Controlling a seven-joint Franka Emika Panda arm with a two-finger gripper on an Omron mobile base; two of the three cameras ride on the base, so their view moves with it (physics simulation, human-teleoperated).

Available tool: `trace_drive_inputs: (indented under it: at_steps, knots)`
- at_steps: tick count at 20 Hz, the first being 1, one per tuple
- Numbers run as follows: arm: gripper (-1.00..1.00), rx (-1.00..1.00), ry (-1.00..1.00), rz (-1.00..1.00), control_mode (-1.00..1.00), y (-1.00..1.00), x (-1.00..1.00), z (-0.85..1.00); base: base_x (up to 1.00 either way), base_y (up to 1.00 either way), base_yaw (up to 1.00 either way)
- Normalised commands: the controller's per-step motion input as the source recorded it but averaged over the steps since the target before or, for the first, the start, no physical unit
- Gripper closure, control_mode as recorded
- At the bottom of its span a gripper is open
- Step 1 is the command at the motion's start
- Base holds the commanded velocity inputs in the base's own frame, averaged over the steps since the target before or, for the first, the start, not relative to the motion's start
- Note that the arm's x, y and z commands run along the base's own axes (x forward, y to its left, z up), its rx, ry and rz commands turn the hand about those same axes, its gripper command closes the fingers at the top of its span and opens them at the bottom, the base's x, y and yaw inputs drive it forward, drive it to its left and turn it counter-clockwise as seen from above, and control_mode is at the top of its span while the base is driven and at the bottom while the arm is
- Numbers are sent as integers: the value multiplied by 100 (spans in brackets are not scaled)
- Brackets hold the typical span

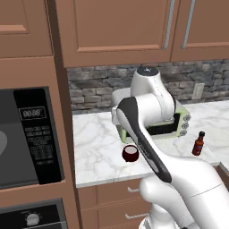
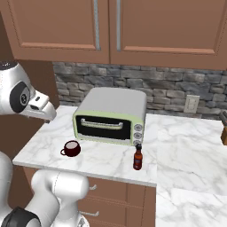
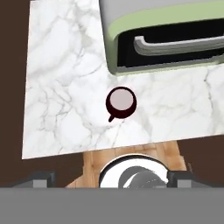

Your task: Pick the mug from the counter and place it inside the microwave. Then close the microwave.

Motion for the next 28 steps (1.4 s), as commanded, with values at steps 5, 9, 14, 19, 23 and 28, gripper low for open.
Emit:
trace_drive_inputs:
  at_steps: [5, 9, 14, 19, 23, 28]
  knots:
    - [-100, 0, 14, -20, -100, 0, 0, -36, 0, 0, 0]
    - [-100, 2, 12, -15, -100, 0, 0, -45, 0, 0, 0]
    - [-100, 0, 13, -14, -100, 0, 0, -42, 0, 0, 0]
    - [-100, 0, 11, -13, -100, 0, 0, -41, 0, 0, 0]
    - [-100, 0, 7, -10, -100, 0, 0, -36, 0, 0, 0]
    - [-100, 0, 1, -8, -100, -12, 7, -44, 0, 0, 0]
